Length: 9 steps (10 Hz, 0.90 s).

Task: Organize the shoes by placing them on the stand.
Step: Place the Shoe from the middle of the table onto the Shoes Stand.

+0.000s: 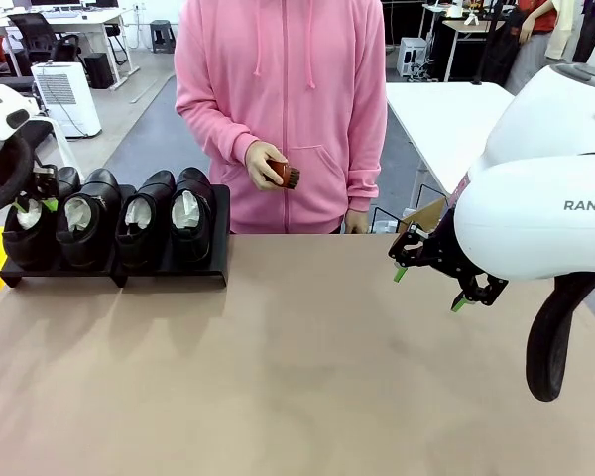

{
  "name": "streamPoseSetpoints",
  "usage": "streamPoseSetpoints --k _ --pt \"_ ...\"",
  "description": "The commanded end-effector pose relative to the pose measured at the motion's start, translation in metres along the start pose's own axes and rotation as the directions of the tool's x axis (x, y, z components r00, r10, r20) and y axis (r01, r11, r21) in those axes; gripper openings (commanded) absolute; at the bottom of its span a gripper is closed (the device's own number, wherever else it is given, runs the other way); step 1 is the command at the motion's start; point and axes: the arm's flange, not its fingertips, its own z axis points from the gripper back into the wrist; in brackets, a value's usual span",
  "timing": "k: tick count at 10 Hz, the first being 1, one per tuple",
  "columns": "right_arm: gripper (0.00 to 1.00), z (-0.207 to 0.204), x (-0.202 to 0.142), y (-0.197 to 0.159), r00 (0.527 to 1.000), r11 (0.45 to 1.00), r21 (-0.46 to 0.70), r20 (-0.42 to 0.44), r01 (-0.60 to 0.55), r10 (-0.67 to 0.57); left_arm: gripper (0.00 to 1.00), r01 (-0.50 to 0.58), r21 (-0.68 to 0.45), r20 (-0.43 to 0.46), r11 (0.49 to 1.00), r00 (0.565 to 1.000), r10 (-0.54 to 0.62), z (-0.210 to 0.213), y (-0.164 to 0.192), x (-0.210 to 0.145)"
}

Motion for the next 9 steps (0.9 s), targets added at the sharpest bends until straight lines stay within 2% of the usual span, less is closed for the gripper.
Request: streamPoseSetpoints --k 1,9 --pt "1.0 0.0 0.0032 0.001 1.0 1.0 0.023 -0.011 -0.014 0.014 0.45 0.007 -0.001 0.007 1.0 1.0 -0.007 -0.0031 -0.0009 0.0037" --pt "1.0 0.0 0.0032 0.001 1.0 1.0 0.023 -0.011 -0.014 0.014 0.45 0.007 -0.001 0.007 1.0 1.0 -0.007 -0.0031 -0.0009 0.0037"
